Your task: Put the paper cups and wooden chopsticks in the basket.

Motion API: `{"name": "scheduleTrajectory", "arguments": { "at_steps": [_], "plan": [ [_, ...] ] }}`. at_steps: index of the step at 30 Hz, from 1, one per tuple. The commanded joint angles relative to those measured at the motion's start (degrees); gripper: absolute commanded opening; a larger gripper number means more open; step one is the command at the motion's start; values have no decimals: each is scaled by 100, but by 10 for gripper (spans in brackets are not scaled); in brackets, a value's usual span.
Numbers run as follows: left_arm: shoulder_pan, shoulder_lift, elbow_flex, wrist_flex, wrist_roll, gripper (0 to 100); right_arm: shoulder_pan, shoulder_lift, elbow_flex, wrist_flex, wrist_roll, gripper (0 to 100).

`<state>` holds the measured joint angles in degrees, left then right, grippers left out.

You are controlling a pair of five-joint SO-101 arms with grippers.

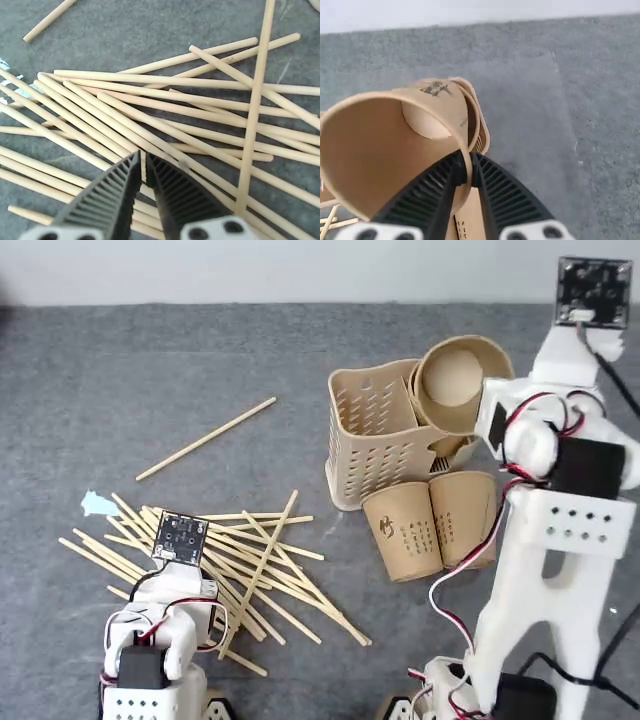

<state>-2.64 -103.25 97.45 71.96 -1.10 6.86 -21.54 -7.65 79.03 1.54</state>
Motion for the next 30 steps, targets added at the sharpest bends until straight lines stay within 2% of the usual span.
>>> {"name": "scheduleTrajectory", "arguments": {
  "at_steps": [1, 5, 7, 15, 22, 30],
  "plan": [
    [35, -88, -101, 18, 44, 14, 48, -13, -255, 75, 44, 28],
    [35, -88, -101, 18, 44, 14, 48, -57, -290, 101, 26, 173],
    [35, -88, -101, 18, 44, 14, 48, -57, -484, 189, 18, 199],
    [35, -88, -101, 18, 44, 14, -171, -48, -1327, 646, -123, 148],
    [35, -88, -101, 18, 44, 14, -180, 224, -1213, 171, -440, 63],
    [35, -88, -101, 18, 44, 14, -268, 884, -1213, -224, -448, 49]
  ]
}}
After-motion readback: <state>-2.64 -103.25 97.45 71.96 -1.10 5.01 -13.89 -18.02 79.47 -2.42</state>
